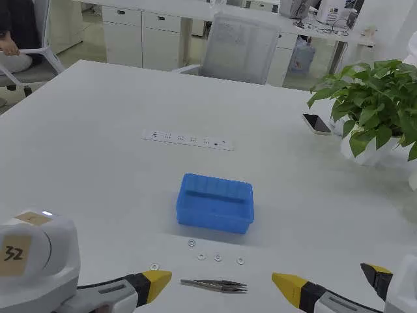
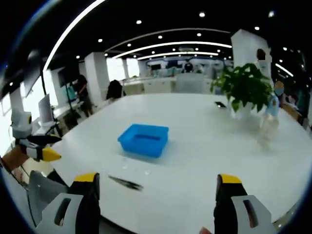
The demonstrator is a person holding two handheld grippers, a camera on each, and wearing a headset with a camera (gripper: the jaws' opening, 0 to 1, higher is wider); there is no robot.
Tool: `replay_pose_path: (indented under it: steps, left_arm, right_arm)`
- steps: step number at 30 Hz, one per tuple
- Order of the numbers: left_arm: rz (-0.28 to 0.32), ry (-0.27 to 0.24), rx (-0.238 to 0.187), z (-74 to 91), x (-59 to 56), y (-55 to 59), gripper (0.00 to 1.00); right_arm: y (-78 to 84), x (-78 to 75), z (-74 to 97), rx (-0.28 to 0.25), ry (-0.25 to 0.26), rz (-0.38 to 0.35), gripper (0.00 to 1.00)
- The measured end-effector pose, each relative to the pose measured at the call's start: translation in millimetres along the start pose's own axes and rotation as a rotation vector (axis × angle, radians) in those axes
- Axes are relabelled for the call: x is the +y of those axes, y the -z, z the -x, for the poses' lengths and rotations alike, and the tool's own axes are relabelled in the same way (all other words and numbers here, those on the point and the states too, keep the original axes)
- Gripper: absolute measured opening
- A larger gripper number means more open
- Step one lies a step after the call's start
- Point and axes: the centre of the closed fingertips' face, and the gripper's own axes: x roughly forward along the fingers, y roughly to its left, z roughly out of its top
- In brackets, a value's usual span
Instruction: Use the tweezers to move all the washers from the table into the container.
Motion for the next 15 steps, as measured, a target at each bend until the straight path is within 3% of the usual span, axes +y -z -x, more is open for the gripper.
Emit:
replay_pose_path:
  steps: [15]
  left_arm:
    - [-0.020, 0.001, 0.018, -0.6, -1.2, 3.4, 0.96]
  right_arm:
    - [-1.3, 2.4, -1.4, 0.006, -0.005, 0.017, 0.98]
